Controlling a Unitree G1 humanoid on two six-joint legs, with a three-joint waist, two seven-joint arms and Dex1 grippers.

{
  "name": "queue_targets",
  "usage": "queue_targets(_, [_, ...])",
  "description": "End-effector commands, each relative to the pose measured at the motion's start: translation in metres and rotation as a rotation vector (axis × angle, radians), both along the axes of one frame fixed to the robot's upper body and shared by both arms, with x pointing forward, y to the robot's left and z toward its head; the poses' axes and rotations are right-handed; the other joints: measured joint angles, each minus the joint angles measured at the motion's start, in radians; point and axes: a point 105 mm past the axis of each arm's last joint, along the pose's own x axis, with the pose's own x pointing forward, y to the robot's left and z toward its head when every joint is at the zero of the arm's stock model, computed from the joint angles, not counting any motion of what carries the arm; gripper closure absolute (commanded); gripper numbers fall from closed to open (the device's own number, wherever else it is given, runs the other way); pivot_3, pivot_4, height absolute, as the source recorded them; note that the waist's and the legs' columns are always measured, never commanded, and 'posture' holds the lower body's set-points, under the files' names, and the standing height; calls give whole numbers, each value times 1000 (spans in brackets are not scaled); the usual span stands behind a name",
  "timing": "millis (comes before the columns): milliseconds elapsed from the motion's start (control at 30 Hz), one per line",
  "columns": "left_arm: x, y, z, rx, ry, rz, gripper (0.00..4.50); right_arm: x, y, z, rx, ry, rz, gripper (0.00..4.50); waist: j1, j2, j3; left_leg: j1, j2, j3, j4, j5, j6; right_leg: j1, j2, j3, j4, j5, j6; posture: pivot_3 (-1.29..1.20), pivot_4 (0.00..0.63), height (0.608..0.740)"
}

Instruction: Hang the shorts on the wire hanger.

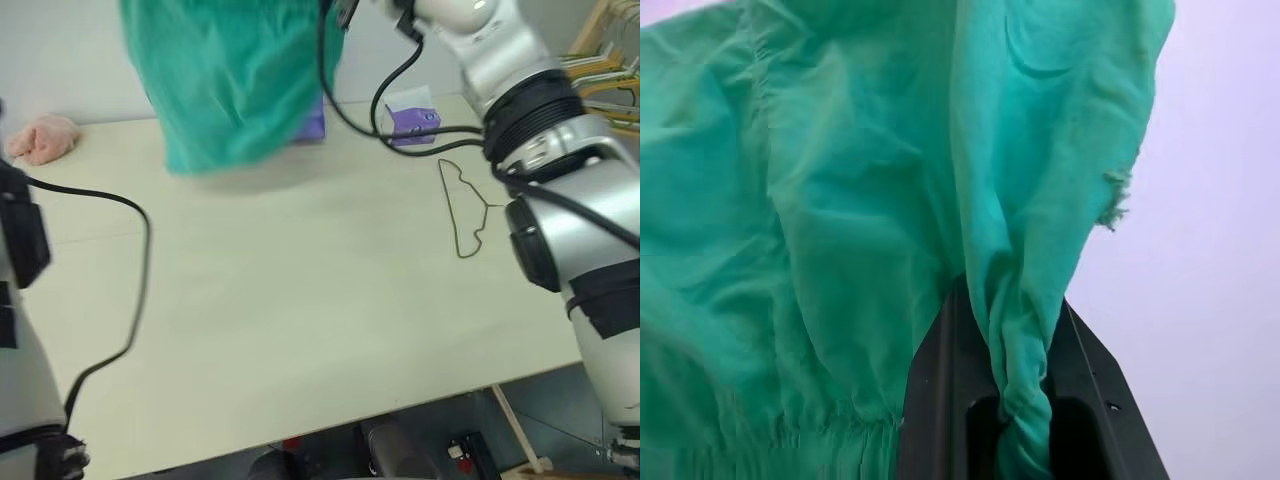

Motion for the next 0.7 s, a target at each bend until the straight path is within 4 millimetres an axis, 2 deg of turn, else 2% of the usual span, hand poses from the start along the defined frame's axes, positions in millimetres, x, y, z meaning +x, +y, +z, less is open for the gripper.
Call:
queue_targets(33, [51, 10, -118, 43, 523, -86, 4457, 15, -6, -74, -117, 155, 93, 4500, 12, 7, -8, 4, 1, 1, -4, 0, 1, 7, 0, -1, -4, -3, 4, -142, 16, 740])
queue_targets(67, [58, 13, -163, 18, 695, -131, 4457, 19, -8, -103, -171, 222, 110, 4500, 16, 15, -15, 14, 1, 2, -10, -1, 2, 15, 0, -1, -5, -5, 7, -142, 17, 740])
queue_targets(100, [57, 18, -228, -52, 907, -192, 4457, 22, -10, -145, -224, 324, 139, 4500, 19, 19, -19, 24, 2, 5, -18, -3, 5, 28, 0, -1, -13, -8, 9, -142, 18, 740])
queue_targets(167, [33, 16, -307, -155, 1164, -270, 4457, 19, -12, -195, -276, 448, 188, 4500, 10, 18, -20, 43, 2, 9, -22, -8, 13, 60, 0, 3, -29, -26, 4, -148, 19, 740])
queue_targets(200, [14, 12, -345, -196, 1292, -293, 4457, 14, -13, -218, -292, 513, 214, 4500, 0, 9, -14, 48, 3, 8, -22, -14, 13, 66, 1, 4, -29, -33, -10, -148, 19, 740])
queue_targets(233, [-6, 7, -374, -246, 1400, -322, 4457, 9, -15, -239, -326, 565, 235, 4500, -10, -1, -10, 46, 3, 4, -15, -14, 12, 61, 1, 1, -17, -33, -10, -154, 18, 740])
queue_targets(267, [-23, 3, -394, -268, 1477, -334, 4457, 3, -17, -253, -350, 600, 253, 4500, -12, -6, -9, 42, 5, 1, -10, -12, 9, 56, 3, -1, -9, -32, -12, -154, 18, 740])
queue_targets(333, [-51, -8, -416, -301, 1605, -363, 4457, -10, -21, -275, -390, 672, 287, 4500, -5, -6, -8, 28, 5, -7, 8, -9, 4, 45, 3, -6, 4, -32, -12, -154, 18, 740])
queue_targets(367, [-63, -14, -421, -324, 1655, -386, 4457, -19, -25, -285, -423, 710, 307, 4500, 0, -3, -9, 30, 4, -9, 9, -9, 3, 47, 3, -6, 5, -30, -15, -160, 20, 740])
queue_targets(433, [-85, -26, -426, -355, 1761, -439, 4457, -36, -33, -298, -469, 786, 338, 4500, 20, -2, -8, 46, 2, -9, 7, -7, 9, 63, 2, -6, 4, -24, -19, -162, 19, 740])
queue_targets(533, [-116, -43, -430, -350, 1918, -520, 4457, -58, -41, -305, -507, 880, 373, 4500, 40, -2, -5, 88, 5, -12, 1, -7, 11, 108, 8, -9, -9, -27, -17, -162, 17, 740])
queue_targets(567, [-124, -48, -429, -357, 1960, -549, 4457, -66, -43, -307, -522, 908, 386, 4500, 47, -2, -6, 100, 5, -14, 0, -7, 11, 120, 8, -10, -12, -32, -26, -162, 17, 740])
queue_targets(633, [-136, -54, -428, -370, 2012, -588, 4457, -78, -47, -310, -544, 956, 405, 4500, 65, -2, -5, 109, 6, -18, -1, -8, 10, 127, 11, -10, -16, -35, -30, -162, 17, 740])
queue_targets(700, [-148, -57, -428, -362, 2074, -610, 4457, -92, -54, -316, -579, 1024, 426, 4500, 77, -2, -7, 106, 6, -18, -1, -9, 9, 126, 13, -10, -18, -33, -28, -162, 17, 740])
